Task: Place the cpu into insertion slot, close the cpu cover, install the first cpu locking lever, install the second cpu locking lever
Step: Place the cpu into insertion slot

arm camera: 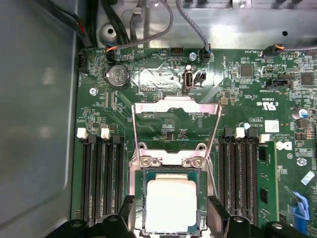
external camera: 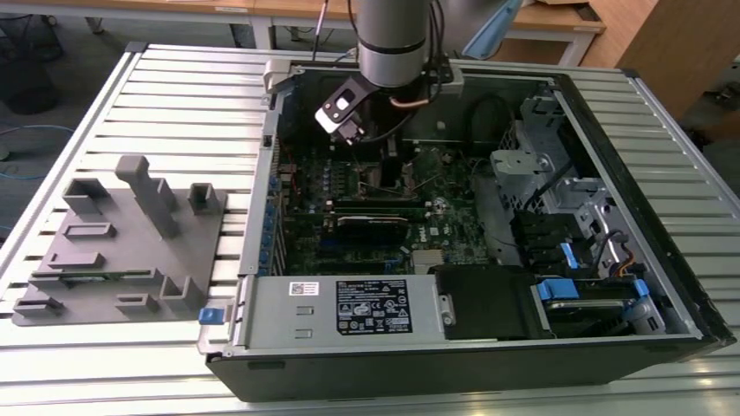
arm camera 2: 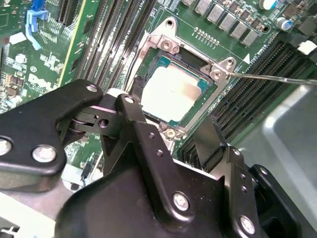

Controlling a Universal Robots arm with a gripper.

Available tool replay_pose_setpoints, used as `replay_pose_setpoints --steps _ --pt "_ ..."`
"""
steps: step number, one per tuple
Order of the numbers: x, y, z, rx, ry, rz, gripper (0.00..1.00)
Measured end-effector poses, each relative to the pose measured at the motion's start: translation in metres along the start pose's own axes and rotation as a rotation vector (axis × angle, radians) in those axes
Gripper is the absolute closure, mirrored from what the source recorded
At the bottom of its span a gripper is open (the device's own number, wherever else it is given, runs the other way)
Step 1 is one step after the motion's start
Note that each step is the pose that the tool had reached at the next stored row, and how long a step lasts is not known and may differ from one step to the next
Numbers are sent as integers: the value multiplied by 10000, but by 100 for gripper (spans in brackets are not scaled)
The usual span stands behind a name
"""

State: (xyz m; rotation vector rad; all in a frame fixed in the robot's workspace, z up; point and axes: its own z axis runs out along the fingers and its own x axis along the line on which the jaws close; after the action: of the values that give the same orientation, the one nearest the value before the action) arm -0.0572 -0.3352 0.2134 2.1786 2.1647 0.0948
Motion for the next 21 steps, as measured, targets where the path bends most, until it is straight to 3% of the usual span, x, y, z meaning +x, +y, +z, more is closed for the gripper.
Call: replay_pose_setpoints --steps 9,21 --pt "-1 16 -155 0 0 0 33" --pt "-1 24 -243 0 1 0 33"
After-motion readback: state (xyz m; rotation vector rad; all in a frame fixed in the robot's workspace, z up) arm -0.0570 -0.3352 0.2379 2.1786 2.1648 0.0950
